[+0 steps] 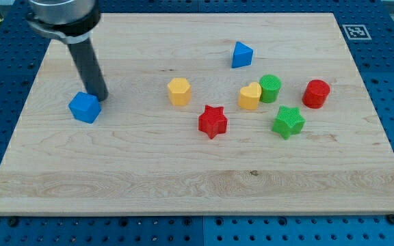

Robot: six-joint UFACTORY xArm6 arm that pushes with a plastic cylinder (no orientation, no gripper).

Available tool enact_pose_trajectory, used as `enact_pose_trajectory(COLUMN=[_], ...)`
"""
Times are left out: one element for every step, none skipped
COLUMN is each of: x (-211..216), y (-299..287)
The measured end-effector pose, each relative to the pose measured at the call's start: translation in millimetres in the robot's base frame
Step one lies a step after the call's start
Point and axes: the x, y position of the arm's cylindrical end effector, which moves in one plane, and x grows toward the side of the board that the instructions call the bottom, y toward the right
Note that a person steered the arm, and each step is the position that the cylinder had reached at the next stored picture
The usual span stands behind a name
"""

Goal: Move the blue cube to the bottom left

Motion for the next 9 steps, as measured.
enact_pose_trajectory(x=[10.5, 27.1, 52.9, 81.2, 108.5, 110.0, 126.5, 141.0, 141.2], y=[-20.2, -27.6, -23.5, -6.1, 8.4, 21.0, 46.7, 44.5, 26.1])
